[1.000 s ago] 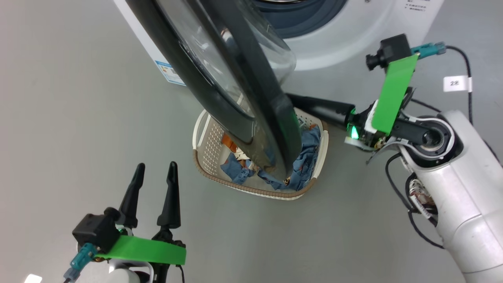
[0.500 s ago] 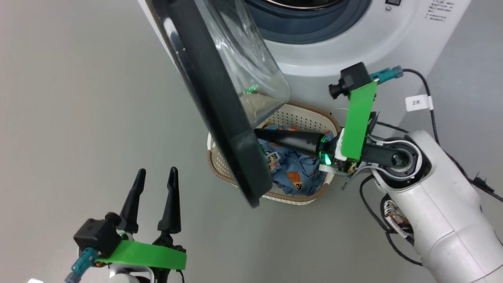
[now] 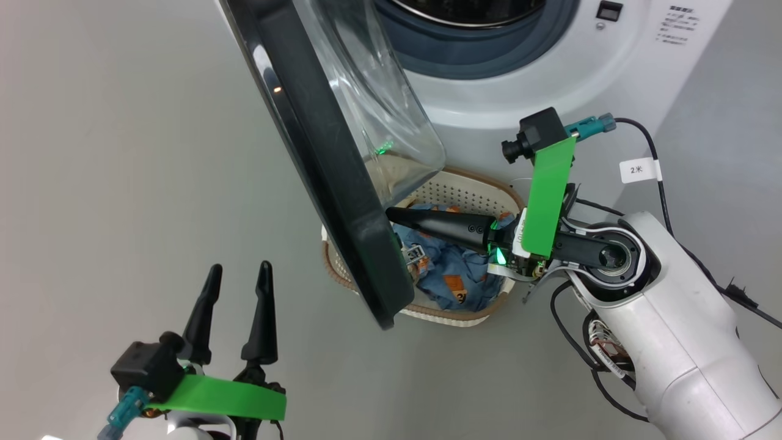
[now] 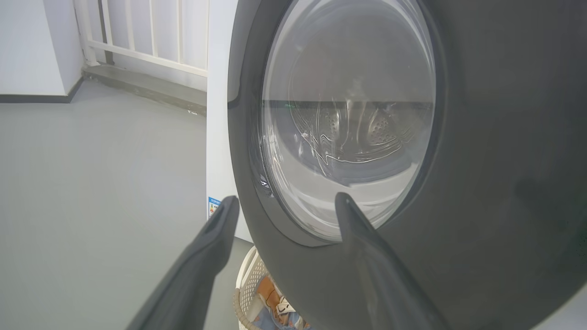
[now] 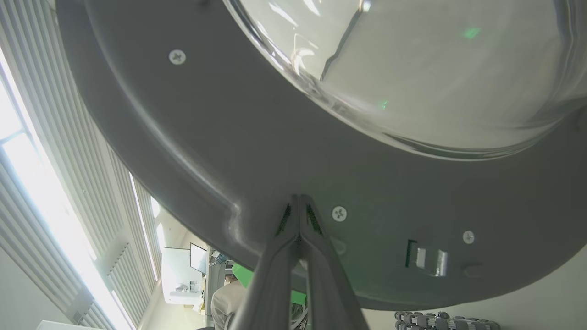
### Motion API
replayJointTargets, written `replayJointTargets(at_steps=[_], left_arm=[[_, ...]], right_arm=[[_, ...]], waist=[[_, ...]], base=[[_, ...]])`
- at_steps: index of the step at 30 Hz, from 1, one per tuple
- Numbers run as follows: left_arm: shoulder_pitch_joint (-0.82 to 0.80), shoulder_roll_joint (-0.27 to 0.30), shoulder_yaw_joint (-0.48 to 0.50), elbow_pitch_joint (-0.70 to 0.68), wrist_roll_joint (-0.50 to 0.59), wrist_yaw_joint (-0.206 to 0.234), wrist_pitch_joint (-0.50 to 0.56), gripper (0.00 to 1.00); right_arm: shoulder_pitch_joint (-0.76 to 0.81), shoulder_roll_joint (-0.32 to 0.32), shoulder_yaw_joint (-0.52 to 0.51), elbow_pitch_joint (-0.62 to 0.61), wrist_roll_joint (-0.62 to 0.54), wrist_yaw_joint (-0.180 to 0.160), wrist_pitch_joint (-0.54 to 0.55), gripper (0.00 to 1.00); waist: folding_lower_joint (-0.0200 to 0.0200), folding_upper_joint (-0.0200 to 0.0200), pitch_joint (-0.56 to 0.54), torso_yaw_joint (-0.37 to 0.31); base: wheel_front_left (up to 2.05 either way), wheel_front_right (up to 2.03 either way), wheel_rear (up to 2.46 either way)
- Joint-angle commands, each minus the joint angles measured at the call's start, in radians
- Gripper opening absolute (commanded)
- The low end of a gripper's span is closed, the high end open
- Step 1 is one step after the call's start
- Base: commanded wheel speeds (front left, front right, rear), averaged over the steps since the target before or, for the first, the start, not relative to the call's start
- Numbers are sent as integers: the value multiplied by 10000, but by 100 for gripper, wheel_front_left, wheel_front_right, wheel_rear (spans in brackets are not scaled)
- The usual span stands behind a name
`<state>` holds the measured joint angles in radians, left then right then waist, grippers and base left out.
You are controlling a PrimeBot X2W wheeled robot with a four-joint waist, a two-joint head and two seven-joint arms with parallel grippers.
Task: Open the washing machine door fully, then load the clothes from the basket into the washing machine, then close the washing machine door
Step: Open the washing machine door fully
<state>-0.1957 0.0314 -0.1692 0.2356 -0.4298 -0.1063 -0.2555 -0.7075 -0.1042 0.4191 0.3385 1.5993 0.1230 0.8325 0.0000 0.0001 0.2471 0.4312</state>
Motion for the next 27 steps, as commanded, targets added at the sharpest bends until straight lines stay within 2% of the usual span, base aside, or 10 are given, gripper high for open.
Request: replayJointTargets(at_steps=[1, 6, 7, 8, 12, 14, 16, 18, 20, 27], left_arm=[[58, 189, 354, -110, 100, -70, -63, 100], [-30, 189, 481, 78, 283, -155, -63, 100], [-51, 189, 533, 117, 313, -169, -63, 100], [-68, 189, 593, 154, 361, -182, -63, 100], [-87, 189, 837, 272, 488, -220, -63, 100], [-79, 189, 985, 321, 547, -231, -63, 100], [-58, 190, 1105, 359, 612, -237, -63, 100], [-33, 250, 1157, 368, 623, -239, -63, 100], [10, 357, 1192, 365, 610, -240, -63, 100], [254, 578, 1382, 309, 560, -242, -63, 100]], right_arm=[[167, 221, 19, -321, -220, 77, -142, 0], [342, 62, -159, -434, -369, 77, -466, 0], [393, 18, -196, -469, -395, 77, -542, 5], [449, -21, -227, -497, -416, 77, -617, 22], [710, -195, -421, -638, -436, 77, -940, 44], [848, -316, -478, -716, -498, 77, -1099, 51], [1001, -424, -527, -768, -550, 77, -1289, 76], [1144, -534, -556, -820, -606, 77, -1478, 93], [1302, -617, -605, -862, -611, 77, -1677, 100], [1791, -937, -706, -1022, -740, 77, -2382, 100]], waist=[[0, -1, -116, -164], [0, -1, -311, -553], [0, -1, -361, -638], [0, -1, -406, -732], [0, -1, -606, -1100], [0, -1, -701, -1290], [0, -1, -798, -1490], [0, -1, -900, -1693], [0, -1, -1001, -1896], [0, -1, -1237, -2480]], base=[[0, 0, 0], [0, 0, 0], [0, 0, 0], [0, 0, 0], [0, 0, 0], [0, 0, 0], [0, 0, 0], [0, 0, 0], [0, 0, 0], [0, 0, 0]])
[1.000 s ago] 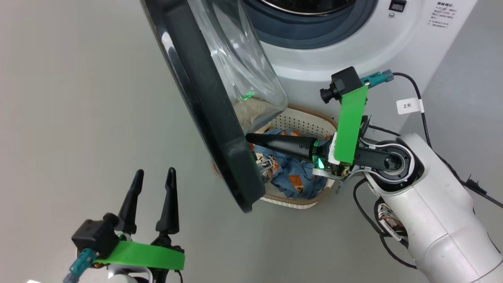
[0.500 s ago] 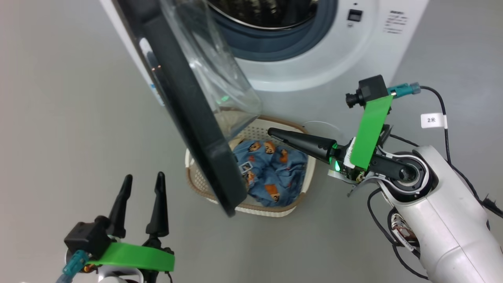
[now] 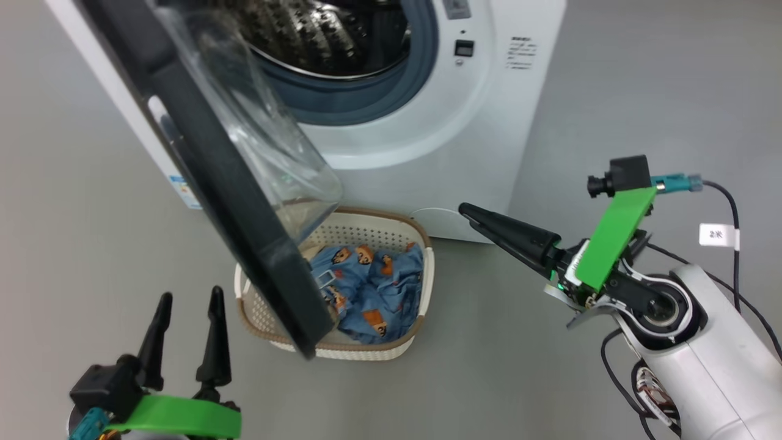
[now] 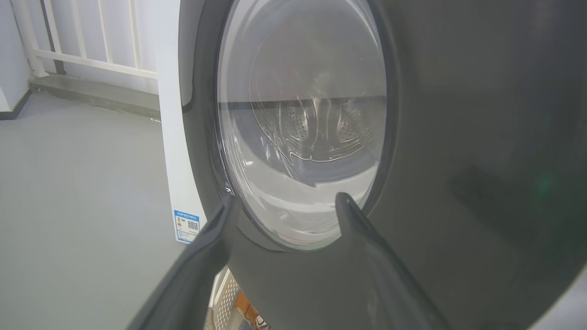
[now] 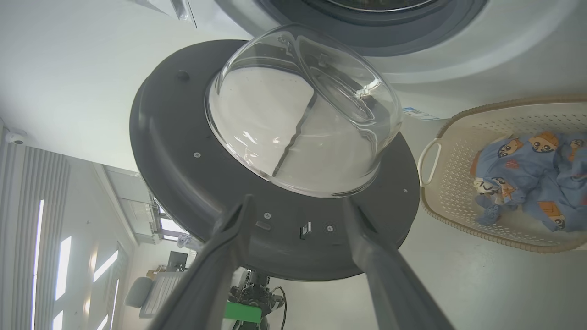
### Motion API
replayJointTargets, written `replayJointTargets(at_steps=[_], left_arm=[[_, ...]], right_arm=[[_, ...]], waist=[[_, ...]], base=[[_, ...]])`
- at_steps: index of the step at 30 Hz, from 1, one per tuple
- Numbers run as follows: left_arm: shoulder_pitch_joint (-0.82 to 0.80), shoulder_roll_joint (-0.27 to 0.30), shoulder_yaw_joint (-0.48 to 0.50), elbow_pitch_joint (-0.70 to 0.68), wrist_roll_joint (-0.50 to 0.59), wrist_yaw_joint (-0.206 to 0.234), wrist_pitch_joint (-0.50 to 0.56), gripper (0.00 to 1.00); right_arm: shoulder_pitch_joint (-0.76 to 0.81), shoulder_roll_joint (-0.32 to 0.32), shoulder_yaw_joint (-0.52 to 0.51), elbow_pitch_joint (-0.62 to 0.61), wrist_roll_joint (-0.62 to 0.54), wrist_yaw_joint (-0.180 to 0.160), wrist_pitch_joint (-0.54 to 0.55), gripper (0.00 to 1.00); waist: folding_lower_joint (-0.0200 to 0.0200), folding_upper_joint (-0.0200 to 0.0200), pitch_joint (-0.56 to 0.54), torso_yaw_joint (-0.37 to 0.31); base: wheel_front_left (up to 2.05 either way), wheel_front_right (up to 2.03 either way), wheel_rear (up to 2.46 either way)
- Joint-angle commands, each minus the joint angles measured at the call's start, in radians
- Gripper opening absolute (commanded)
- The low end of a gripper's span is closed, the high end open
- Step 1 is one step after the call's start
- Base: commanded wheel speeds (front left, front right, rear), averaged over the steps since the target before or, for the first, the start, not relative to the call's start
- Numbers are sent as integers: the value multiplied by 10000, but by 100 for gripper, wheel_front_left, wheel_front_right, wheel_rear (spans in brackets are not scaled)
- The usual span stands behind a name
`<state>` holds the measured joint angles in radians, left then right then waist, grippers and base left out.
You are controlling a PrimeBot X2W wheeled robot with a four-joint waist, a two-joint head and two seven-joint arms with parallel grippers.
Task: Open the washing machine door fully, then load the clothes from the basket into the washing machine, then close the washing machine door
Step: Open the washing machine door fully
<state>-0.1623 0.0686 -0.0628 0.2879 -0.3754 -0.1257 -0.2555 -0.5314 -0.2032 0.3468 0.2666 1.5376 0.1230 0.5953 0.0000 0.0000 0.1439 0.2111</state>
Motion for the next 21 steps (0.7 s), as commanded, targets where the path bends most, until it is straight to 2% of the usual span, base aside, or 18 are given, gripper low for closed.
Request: replayJointTargets(at_steps=[1, 10, 21], left_arm=[[-25, 229, 363, -231, 11, -48, -63, 100], [428, 349, 684, -330, 33, -49, -63, 100], [910, 403, 1034, -418, 64, -49, -63, 100]], right_arm=[[121, -8, 11, -333, -127, 77, -114, 100], [1009, -667, -172, -552, -292, 77, -1402, 100], [2435, -1810, 198, -753, -1081, 77, -4240, 100]], waist=[[0, 0, -236, -365], [0, 0, -528, -852], [0, 0, -847, -1246]], base=[[0, 0, 0], [0, 0, 0], [0, 0, 0]])
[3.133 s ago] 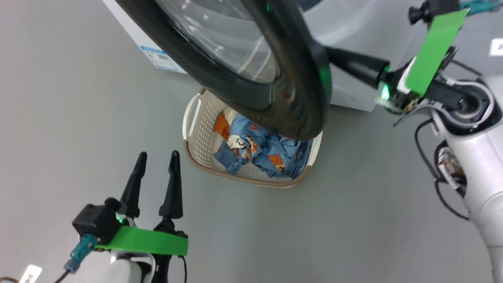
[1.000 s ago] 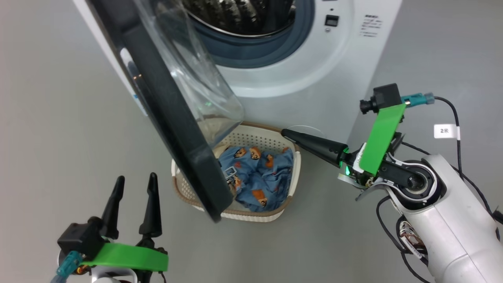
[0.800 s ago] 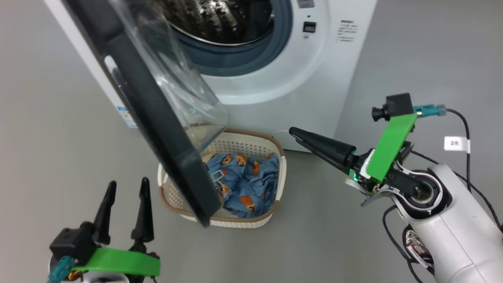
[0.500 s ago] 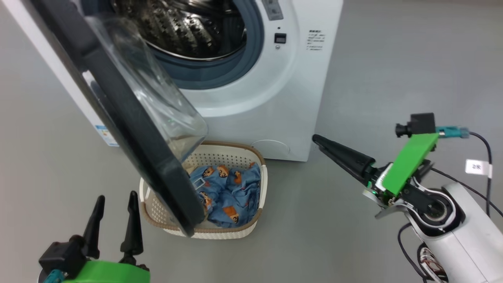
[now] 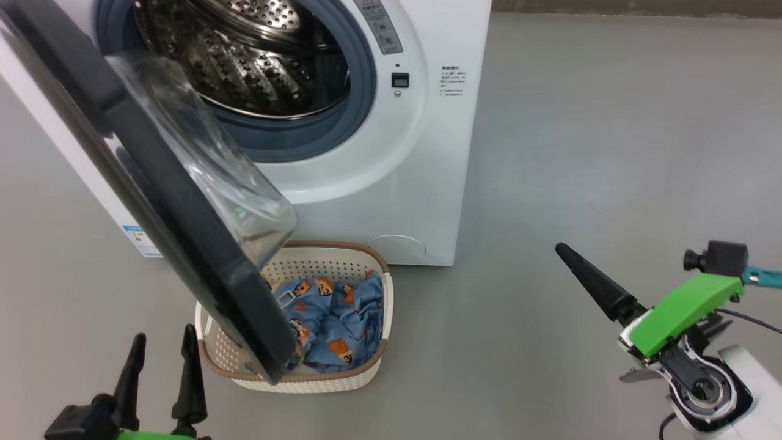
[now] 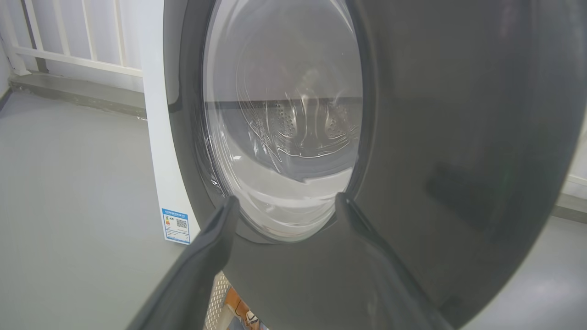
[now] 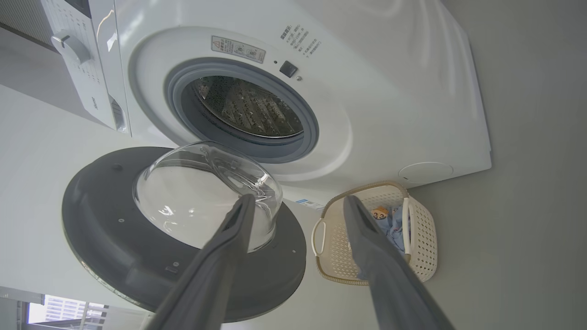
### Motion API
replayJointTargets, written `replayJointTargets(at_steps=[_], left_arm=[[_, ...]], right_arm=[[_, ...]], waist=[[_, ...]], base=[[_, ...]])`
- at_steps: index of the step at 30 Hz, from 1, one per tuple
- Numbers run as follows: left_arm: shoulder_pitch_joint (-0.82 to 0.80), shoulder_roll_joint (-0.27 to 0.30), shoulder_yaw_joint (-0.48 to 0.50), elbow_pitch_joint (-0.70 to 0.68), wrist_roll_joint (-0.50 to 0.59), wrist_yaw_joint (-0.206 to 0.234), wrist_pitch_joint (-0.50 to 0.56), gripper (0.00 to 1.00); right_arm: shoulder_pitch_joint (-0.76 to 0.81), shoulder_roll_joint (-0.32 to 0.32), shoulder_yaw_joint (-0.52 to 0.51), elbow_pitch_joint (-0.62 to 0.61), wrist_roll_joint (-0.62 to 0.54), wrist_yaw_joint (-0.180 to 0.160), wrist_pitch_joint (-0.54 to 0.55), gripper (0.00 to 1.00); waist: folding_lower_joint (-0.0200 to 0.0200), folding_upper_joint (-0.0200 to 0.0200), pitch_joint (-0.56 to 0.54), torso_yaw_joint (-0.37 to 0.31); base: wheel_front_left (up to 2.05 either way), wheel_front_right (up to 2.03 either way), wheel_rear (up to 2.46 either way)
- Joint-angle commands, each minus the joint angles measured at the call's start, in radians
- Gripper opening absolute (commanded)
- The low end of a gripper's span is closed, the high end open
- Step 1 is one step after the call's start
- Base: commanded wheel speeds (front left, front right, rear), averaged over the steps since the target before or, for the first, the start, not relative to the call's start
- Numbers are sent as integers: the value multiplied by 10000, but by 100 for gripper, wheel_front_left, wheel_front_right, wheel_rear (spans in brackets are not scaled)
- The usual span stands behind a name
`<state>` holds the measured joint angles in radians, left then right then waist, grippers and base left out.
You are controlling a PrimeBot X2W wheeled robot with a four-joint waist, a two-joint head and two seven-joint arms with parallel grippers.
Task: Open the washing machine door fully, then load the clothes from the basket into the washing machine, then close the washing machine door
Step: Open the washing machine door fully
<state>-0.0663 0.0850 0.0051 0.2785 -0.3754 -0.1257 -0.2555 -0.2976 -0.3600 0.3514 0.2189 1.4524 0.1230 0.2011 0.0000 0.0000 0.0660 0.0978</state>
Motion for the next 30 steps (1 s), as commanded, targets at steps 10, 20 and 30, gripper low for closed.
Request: replayJointTargets(at_steps=[10, 20, 30], left_arm=[[274, 94, 589, -499, 221, -49, -63, 100], [327, 22, 676, -528, 237, -50, -63, 100], [362, -63, 745, -562, 238, -50, -63, 100]], right_arm=[[600, -1264, 1184, 63, -945, 77, -3276, 100], [802, -1776, 1269, 739, -2123, 77, -4617, 100], [1786, -766, -885, 237, -5848, 77, -4626, 100]], waist=[[0, 0, -137, -498], [0, 0, -161, -622], [0, 0, -193, -574]], base=[[0, 0, 0], [0, 0, 0], [0, 0, 0]])
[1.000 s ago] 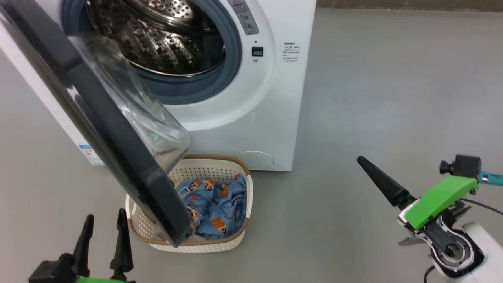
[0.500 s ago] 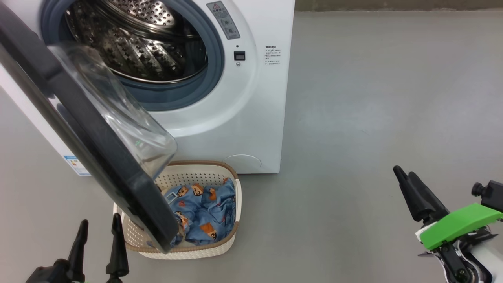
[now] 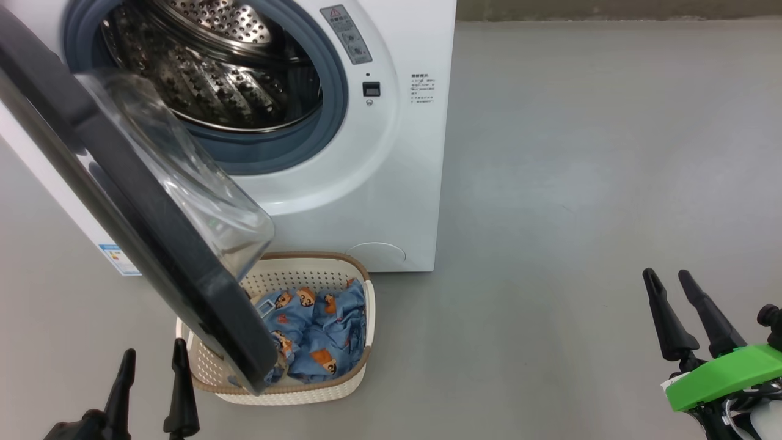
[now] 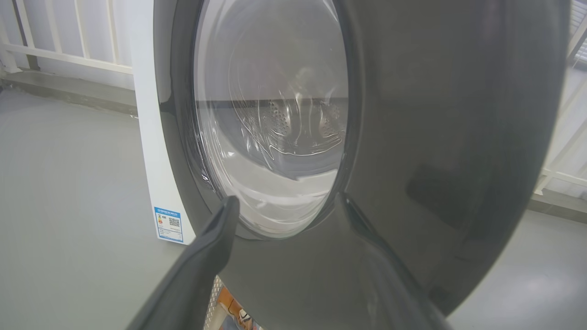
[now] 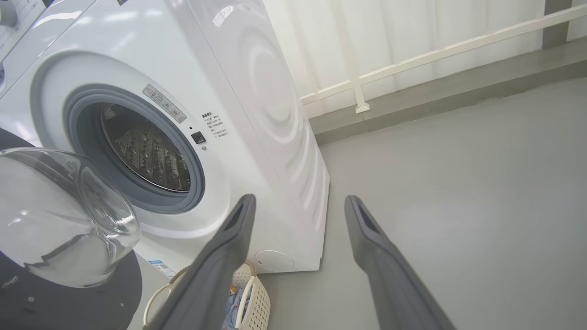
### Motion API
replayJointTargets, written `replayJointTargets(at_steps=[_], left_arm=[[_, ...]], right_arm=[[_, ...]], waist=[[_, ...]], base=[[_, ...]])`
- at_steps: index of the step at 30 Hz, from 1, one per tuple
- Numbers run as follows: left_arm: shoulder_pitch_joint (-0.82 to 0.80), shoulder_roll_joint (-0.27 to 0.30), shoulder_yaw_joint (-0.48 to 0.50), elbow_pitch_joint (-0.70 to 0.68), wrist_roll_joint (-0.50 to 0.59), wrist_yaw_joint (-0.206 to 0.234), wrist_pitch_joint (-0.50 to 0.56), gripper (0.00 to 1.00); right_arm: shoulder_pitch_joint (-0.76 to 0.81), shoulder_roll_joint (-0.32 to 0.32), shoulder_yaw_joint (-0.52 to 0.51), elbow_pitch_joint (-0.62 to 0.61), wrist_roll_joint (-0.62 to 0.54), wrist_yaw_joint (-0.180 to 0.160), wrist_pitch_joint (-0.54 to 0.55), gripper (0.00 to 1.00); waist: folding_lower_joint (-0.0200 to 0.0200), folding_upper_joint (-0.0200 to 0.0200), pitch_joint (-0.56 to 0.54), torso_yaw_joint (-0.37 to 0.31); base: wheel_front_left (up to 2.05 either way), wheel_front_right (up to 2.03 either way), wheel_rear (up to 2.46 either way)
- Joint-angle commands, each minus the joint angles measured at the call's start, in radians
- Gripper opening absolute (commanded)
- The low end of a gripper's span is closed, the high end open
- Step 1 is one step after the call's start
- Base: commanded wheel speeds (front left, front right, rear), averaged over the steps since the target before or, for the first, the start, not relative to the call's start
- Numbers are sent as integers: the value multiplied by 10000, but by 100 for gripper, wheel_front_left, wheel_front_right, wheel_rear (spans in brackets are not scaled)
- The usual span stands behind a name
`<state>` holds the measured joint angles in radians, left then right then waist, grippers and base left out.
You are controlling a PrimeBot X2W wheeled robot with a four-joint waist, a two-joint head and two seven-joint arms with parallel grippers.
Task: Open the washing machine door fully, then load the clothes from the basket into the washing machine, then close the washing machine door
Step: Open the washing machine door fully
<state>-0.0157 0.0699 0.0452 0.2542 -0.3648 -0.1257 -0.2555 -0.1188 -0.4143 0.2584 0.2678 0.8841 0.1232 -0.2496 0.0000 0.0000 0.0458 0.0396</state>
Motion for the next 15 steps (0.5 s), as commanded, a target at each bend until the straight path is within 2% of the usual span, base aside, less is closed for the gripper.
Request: replayJointTargets(at_steps=[1, 6, 15], left_arm=[[-151, 84, 352, -324, 132, -50, -63, 100], [-210, 63, 375, -331, 127, -50, -63, 100], [-264, 11, 387, -335, 127, -50, -63, 100]], right_arm=[[85, -111, -146, -328, -549, 75, -120, 100], [486, 408, -704, -676, -2142, 75, -121, 100], [1082, 1185, -1590, -1064, -3917, 75, -121, 100]], waist=[[0, 0, 21, 17], [0, 0, 86, 72], [0, 0, 166, 161]], base=[[0, 0, 0], [0, 0, 0], [0, 0, 0]])
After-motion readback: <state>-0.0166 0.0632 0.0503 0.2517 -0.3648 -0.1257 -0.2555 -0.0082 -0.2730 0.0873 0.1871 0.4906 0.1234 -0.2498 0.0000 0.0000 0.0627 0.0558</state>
